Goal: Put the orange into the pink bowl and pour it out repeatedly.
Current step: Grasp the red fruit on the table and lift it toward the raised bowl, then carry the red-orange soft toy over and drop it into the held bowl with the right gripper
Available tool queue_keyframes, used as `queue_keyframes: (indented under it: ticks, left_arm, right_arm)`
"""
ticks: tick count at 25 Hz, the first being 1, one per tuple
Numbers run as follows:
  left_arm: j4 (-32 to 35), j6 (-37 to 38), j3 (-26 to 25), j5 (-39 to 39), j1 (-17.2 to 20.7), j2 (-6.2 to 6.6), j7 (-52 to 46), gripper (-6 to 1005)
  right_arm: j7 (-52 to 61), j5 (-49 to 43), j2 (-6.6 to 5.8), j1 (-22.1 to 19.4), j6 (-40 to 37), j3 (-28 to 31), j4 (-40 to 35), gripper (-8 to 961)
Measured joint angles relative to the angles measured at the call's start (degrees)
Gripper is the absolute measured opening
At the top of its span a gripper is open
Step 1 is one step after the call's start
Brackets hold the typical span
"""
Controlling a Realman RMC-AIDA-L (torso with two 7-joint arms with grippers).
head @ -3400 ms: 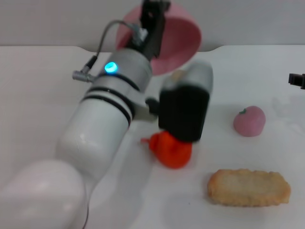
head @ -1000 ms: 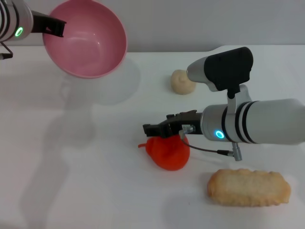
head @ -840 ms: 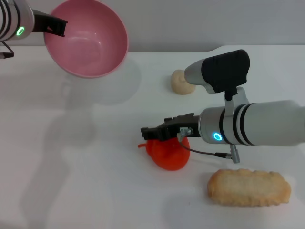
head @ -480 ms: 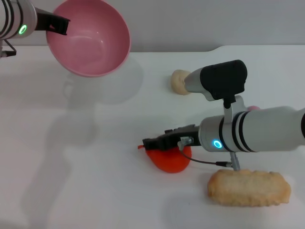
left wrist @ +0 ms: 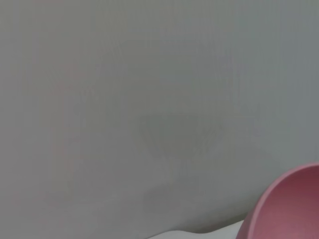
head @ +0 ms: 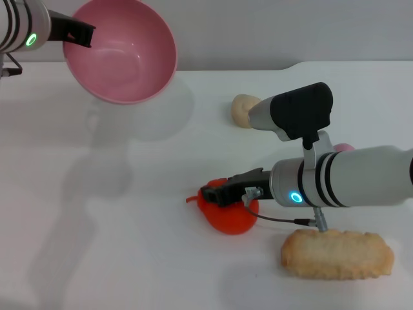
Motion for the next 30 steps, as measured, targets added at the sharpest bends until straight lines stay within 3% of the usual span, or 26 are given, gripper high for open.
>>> queue_keyframes:
  ticks: [2,8,12,18,22,23,30]
  left_arm:
    - [-0.19,0.21,0.00,0.00,0.00,0.00,0.03,46]
    - [-0.57,0.61,0.08,0.01,0.00,0.00,0.18,46]
    - [-0.67,0.77,0.09,0.00,-0.06,0.00,0.64,46]
    - [-2.09,0.81,0.93,0.00,-0.05,-0.01,1.02,46]
    - [-2.67,0.70,1.98,-0.10,-0.05,-0.07,1.02,46]
    - [-2.68,0.51,4.97,-0.76,0.00,-0.25,0.48,46]
    - [-1.42,0.06,9.87,-3.84,-0.05,-0.39,-0.16,46]
  right_arm:
    - [-0.09,-0.01,-0.02,-0.17,-0.23,0.18,-0.22,422]
    - [-0.34,-0.58,-0.43,-2.34,-0.08,1.54,-5.82,269]
    - [-1.87,-0.74,-0.51,-4.36,2.89,4.28,-11.76,244]
    - [-3.15,-3.25,-0.31,-8.78,10.10,11.14,-27.40,203]
    - [-3.18,-4.63,-0.28,-9.46,12.60,14.03,-34.81,170]
    - [-3.19,-4.79,-0.31,-9.44,12.82,14.48,-35.90,163]
    - [-3.25,-6.08,-0.43,-8.42,13.05,16.33,-39.15,106]
